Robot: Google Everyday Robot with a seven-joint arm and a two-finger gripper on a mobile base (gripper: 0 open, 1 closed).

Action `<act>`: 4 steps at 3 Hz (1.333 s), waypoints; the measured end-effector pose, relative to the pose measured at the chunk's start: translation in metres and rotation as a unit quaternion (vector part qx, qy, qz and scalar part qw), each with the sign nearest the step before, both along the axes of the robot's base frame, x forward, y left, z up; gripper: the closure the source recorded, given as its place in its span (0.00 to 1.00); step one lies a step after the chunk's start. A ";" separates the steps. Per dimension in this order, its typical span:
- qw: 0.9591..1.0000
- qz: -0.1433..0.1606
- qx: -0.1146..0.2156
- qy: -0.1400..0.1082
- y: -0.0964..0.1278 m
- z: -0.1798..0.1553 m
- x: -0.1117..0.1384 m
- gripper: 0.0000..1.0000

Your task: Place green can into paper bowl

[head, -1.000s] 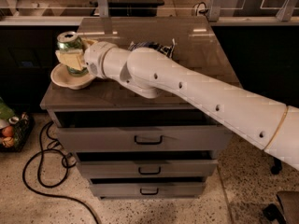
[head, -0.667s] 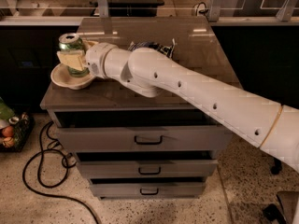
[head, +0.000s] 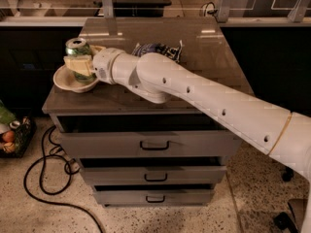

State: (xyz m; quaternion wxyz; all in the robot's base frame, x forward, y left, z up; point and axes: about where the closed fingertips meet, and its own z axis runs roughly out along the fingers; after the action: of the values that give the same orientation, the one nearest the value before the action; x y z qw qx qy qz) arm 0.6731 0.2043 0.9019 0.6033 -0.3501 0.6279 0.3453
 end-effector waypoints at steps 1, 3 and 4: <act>1.000 0.006 0.004 0.008 0.002 -0.009 0.001 1.00; 1.000 0.009 0.004 0.007 0.006 -0.007 -0.001 0.59; 1.000 0.010 0.004 0.007 0.008 -0.007 -0.002 0.35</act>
Offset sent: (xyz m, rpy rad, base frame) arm 0.0010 0.0015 -0.0066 0.0062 0.0123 0.0094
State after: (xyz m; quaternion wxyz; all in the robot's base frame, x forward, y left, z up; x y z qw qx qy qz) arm 0.6715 0.2120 0.8950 0.5968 -0.3517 0.6270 0.3564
